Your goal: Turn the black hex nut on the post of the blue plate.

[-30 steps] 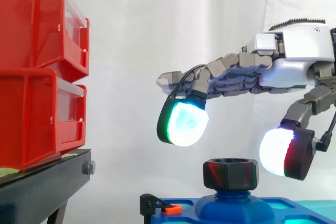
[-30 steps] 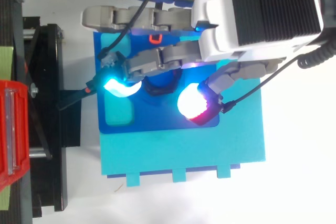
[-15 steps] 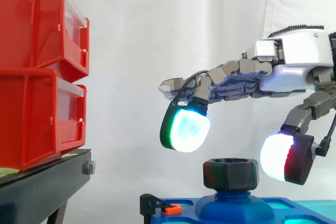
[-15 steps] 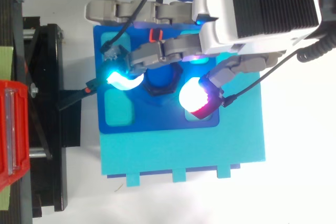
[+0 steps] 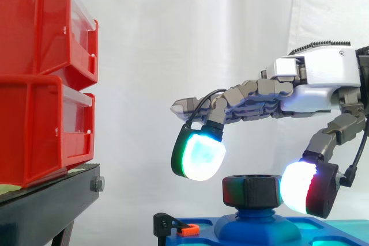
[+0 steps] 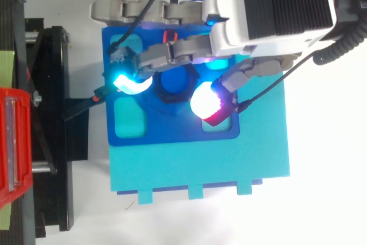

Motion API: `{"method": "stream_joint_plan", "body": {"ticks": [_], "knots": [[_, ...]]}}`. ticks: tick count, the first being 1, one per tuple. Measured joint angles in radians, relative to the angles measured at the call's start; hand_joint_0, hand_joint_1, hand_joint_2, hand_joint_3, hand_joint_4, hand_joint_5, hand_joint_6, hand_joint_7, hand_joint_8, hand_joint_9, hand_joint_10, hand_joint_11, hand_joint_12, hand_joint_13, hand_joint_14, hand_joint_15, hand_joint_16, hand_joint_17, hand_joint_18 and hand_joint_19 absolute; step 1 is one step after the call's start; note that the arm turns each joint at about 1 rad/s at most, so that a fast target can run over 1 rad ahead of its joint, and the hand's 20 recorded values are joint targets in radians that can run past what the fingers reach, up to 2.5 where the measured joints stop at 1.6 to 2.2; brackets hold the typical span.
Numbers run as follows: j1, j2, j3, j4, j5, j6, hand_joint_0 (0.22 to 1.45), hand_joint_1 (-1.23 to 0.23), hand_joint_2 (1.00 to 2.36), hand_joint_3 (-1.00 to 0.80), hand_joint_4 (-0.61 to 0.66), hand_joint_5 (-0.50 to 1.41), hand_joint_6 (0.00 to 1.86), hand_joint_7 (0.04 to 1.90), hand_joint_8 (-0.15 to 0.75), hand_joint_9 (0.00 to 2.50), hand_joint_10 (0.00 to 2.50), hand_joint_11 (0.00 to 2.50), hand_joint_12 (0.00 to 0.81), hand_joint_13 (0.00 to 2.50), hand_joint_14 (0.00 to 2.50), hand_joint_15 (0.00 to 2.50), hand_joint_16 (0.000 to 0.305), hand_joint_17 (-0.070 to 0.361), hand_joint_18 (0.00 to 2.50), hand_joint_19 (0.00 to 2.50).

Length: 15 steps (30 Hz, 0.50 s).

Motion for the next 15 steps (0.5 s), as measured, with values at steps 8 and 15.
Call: {"method": "stream_joint_plan", "body": {"ticks": [8,15], "knots": [[-0.002,0.0,0.0,-0.001,0.0,0.0,0.44,-0.81,1.0,-0.5,-0.05,-0.3,0.5,0.69,0.112,0.0,0.0,0.0,0.307,0.0,0.0,0.0,0.046,0.103,0.0,0.06],[-0.007,-0.001,0.0,-0.013,0.0,-0.001,0.44,-0.8,1.0,-0.5,-0.05,-0.3,0.5,0.69,0.114,0.0,0.0,0.0,0.308,0.0,0.0,0.0,0.046,0.103,0.0,0.06]]}}
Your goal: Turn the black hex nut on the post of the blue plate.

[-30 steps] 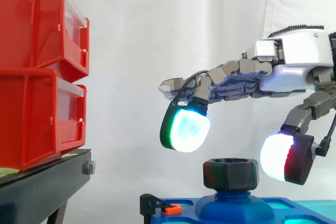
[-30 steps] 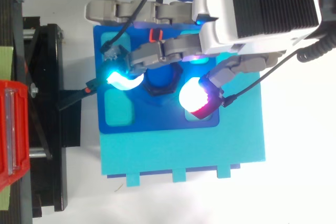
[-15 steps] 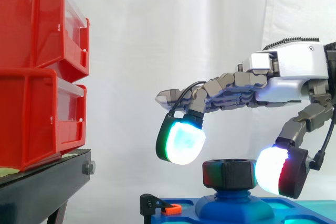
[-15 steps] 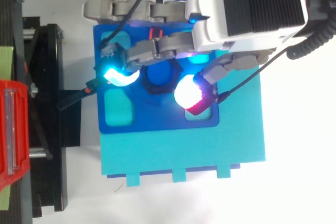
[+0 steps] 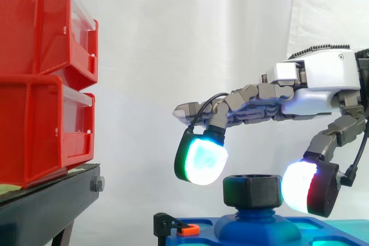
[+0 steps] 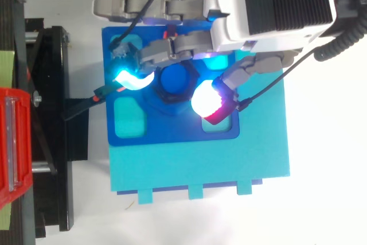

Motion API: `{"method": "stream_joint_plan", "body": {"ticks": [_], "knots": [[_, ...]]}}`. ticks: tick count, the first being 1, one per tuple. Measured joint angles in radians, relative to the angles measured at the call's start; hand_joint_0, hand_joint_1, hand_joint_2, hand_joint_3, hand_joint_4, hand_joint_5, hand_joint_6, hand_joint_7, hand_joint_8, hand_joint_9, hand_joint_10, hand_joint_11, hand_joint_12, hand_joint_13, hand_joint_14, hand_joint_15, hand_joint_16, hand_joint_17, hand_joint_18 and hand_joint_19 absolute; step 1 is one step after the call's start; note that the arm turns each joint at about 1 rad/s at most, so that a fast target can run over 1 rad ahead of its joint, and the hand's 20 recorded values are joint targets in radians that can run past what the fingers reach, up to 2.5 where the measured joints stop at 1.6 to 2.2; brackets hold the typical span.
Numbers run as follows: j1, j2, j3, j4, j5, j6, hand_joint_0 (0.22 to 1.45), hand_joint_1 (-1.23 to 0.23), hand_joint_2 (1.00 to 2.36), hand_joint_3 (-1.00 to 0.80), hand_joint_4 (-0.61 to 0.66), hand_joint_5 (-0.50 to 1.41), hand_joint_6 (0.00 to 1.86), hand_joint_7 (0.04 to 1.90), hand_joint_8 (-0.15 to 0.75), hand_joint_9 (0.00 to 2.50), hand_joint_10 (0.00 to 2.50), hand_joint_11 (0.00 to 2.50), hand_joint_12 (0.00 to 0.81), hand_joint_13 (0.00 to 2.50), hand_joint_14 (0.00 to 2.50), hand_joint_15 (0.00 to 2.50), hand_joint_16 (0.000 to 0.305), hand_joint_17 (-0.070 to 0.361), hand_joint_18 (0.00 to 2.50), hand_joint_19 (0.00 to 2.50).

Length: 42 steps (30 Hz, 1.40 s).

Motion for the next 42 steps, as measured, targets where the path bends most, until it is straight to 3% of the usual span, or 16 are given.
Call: {"method": "stream_joint_plan", "body": {"ticks": [8,28,42], "knots": [[-0.012,0.0,0.0,-0.022,-0.016,-0.007,0.44,-0.8,1.0,-0.5,-0.05,-0.3,0.5,0.7,0.114,0.0,0.0,0.0,0.307,0.0,0.0,0.0,0.046,0.103,0.0,0.06],[-0.021,0.0,0.0,-0.025,-0.028,-0.01,0.42,-0.75,1.0,-0.5,-0.03,-0.3,0.5,0.7,0.126,0.0,0.0,0.0,0.317,0.0,0.0,0.0,0.047,0.106,0.0,0.08],[-0.04,0.004,0.0,-0.053,-0.064,-0.015,0.42,-0.73,1.0,-0.5,-0.03,-0.3,0.5,0.7,0.128,0.0,0.0,0.0,0.318,0.0,0.0,0.0,0.047,0.107,0.0,0.08]]}}
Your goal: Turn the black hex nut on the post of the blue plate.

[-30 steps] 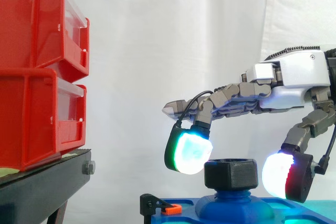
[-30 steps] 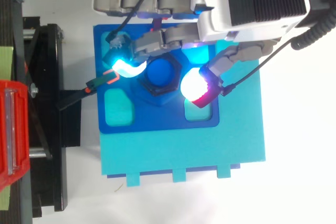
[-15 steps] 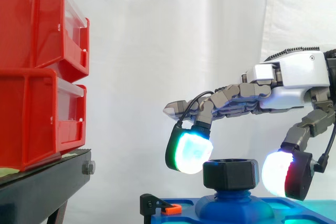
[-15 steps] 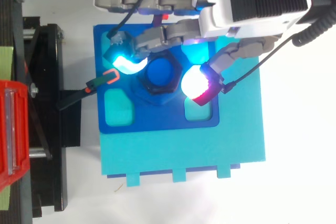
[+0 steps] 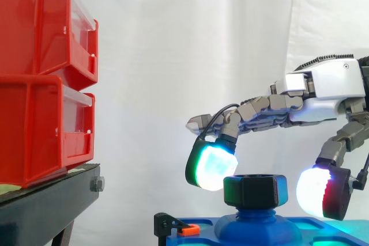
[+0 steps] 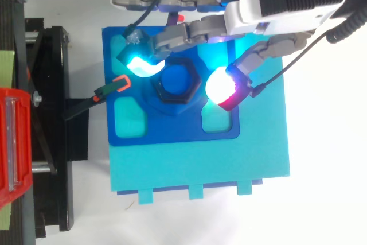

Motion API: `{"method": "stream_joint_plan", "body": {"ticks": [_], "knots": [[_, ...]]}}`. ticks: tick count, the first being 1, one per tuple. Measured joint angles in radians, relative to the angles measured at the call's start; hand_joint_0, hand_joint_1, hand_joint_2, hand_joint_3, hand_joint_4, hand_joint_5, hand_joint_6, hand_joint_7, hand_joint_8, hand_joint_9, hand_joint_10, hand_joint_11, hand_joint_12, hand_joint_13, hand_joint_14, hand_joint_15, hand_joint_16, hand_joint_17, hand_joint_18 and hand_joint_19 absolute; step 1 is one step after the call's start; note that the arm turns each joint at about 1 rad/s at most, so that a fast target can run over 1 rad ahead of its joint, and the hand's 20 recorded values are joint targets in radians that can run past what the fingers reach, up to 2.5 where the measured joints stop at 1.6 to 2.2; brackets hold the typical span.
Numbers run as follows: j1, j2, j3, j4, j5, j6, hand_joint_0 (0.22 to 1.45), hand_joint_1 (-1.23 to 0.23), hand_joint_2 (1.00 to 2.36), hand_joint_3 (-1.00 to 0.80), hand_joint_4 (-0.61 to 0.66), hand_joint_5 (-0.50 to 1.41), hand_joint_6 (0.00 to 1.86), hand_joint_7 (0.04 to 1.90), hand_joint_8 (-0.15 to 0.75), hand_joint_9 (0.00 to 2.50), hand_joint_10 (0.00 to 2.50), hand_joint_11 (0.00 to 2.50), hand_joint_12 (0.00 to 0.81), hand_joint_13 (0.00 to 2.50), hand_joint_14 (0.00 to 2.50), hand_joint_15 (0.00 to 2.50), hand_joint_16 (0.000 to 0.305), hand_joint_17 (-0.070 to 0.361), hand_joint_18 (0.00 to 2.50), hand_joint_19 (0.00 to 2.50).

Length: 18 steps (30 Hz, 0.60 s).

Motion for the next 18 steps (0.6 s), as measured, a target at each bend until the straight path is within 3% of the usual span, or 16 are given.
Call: {"method": "stream_joint_plan", "body": {"ticks": [18], "knots": [[-0.015,0.029,0.0,-0.045,-0.002,-0.033,0.42,-0.72,1.0,-0.5,-0.02,-0.3,0.5,0.71,0.129,0.0,0.0,0.0,0.316,0.0,0.0,0.01,0.047,0.105,0.0,0.1]]}}
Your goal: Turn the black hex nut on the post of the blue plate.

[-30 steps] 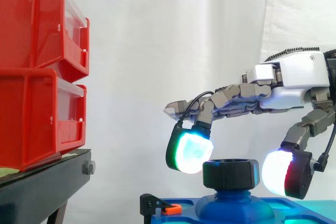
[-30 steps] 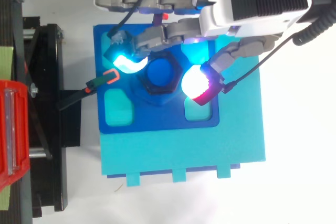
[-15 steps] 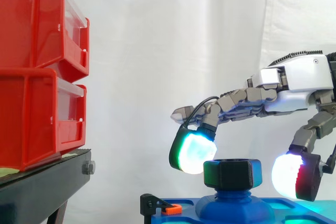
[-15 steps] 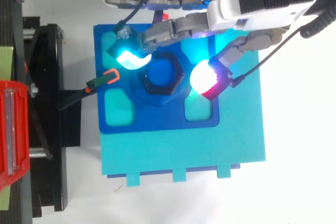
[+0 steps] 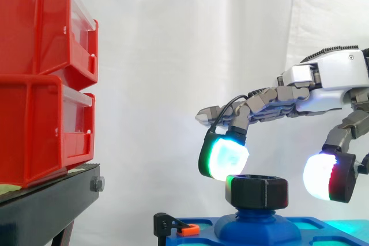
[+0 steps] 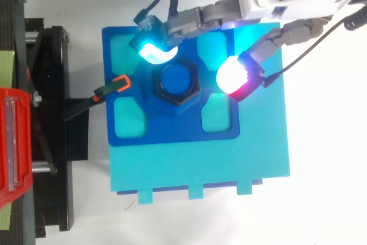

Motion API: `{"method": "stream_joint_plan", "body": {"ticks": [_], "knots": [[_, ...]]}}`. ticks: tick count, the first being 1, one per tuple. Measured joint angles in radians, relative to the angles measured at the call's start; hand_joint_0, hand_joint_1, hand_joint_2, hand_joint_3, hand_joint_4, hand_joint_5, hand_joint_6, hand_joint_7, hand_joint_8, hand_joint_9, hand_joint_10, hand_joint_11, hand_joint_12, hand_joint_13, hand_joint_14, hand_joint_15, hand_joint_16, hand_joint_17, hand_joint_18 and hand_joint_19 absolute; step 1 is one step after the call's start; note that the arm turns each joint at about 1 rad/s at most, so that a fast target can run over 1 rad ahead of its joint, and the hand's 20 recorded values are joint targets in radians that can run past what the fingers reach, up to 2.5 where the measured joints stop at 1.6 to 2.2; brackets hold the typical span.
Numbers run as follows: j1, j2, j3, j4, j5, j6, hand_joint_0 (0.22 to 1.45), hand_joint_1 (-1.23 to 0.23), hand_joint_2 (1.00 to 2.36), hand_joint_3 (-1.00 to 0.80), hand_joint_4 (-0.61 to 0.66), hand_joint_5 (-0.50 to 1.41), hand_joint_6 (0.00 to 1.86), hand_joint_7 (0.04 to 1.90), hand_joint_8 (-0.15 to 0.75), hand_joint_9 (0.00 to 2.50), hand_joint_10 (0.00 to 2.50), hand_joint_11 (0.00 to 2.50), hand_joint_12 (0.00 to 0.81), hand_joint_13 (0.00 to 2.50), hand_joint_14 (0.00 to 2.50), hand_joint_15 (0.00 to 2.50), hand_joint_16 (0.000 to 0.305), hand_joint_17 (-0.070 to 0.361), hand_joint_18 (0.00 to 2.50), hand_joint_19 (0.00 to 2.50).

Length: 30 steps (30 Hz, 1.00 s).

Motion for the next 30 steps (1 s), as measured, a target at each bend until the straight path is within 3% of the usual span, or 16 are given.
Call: {"method": "stream_joint_plan", "body": {"ticks": [30], "knots": [[-0.004,0.035,0.001,-0.108,0.002,-0.078,0.43,-0.69,1.0,-0.5,-0.02,-0.3,0.5,0.71,0.128,0.0,0.0,0.0,0.315,0.0,0.0,0.02,0.046,0.103,0.0,0.09]]}}
